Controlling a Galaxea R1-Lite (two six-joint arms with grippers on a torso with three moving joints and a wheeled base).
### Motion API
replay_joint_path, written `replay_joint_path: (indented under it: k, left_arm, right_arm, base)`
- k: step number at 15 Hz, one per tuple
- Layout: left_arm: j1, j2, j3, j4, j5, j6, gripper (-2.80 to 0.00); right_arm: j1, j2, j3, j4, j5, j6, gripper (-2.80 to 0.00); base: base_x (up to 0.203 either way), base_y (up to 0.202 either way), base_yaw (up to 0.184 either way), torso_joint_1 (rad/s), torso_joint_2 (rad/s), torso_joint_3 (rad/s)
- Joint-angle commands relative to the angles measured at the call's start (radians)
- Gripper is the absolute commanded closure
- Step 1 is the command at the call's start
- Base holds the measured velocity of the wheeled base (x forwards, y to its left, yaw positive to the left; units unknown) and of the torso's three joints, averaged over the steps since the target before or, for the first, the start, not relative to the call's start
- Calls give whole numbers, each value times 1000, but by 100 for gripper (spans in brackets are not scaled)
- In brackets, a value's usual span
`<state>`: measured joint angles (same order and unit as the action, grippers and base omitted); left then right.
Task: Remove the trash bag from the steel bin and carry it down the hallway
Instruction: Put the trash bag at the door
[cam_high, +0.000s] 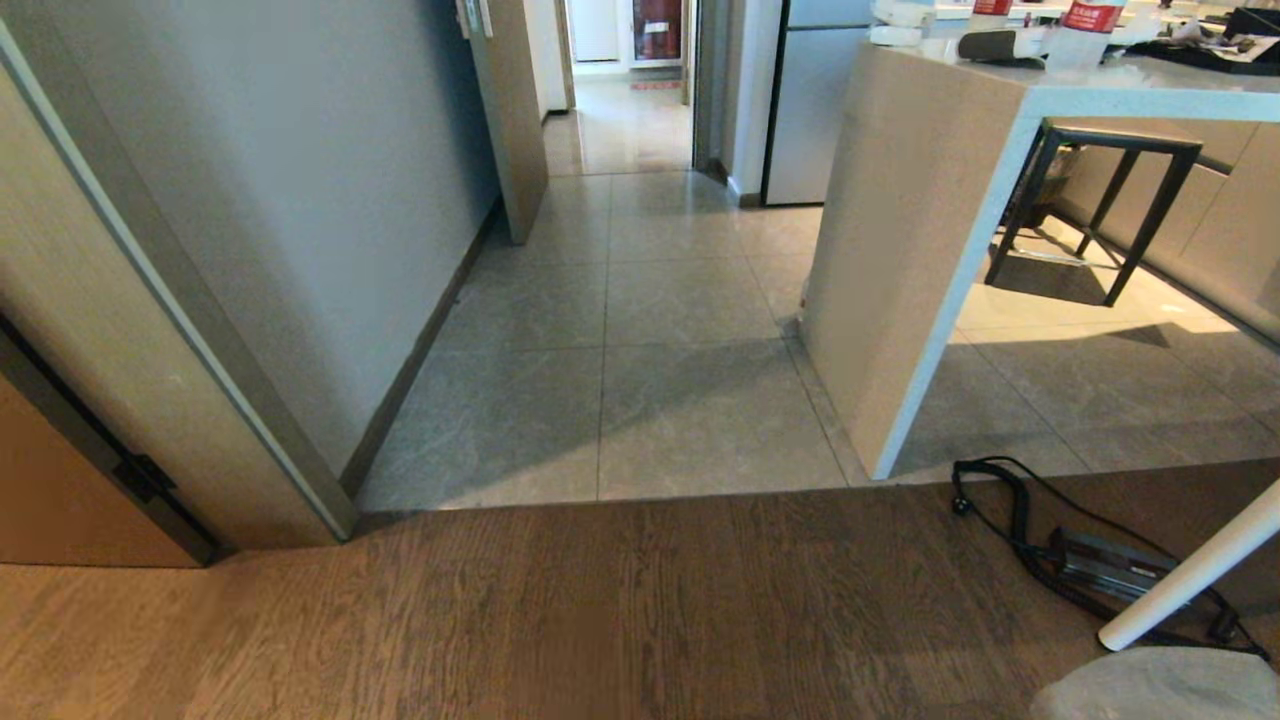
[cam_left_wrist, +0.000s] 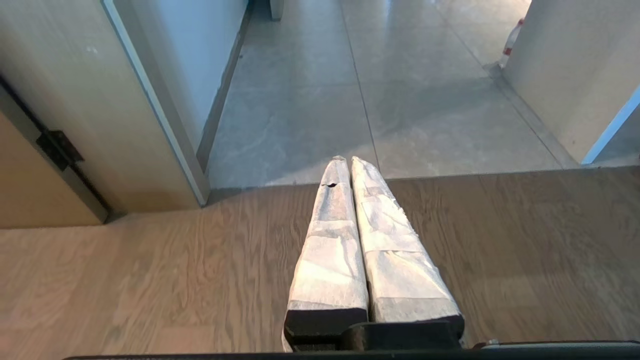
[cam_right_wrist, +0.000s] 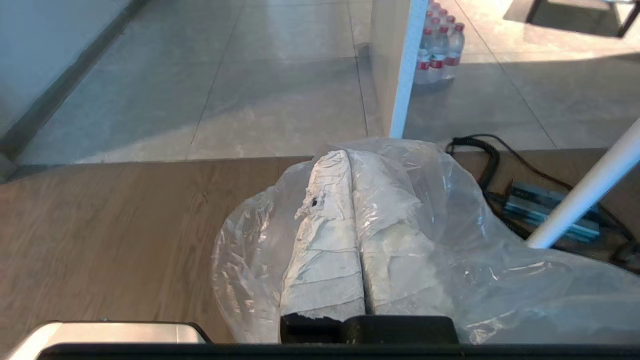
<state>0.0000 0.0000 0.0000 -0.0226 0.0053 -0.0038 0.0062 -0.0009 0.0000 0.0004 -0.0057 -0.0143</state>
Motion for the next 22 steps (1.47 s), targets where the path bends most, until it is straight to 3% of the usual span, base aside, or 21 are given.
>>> replay_joint_path:
  k: [1,22]
  left_arm:
    - [0,0,11,0,1,-1,0]
    - [0,0,11,-2,0,7,0]
  right_arm:
    - [0,1,0,0,0,-1,0]
    - [0,1,0,1,3,-6,0]
  base:
    - [0,0,0,0,0,0]
    - [0,0,0,0,0,0]
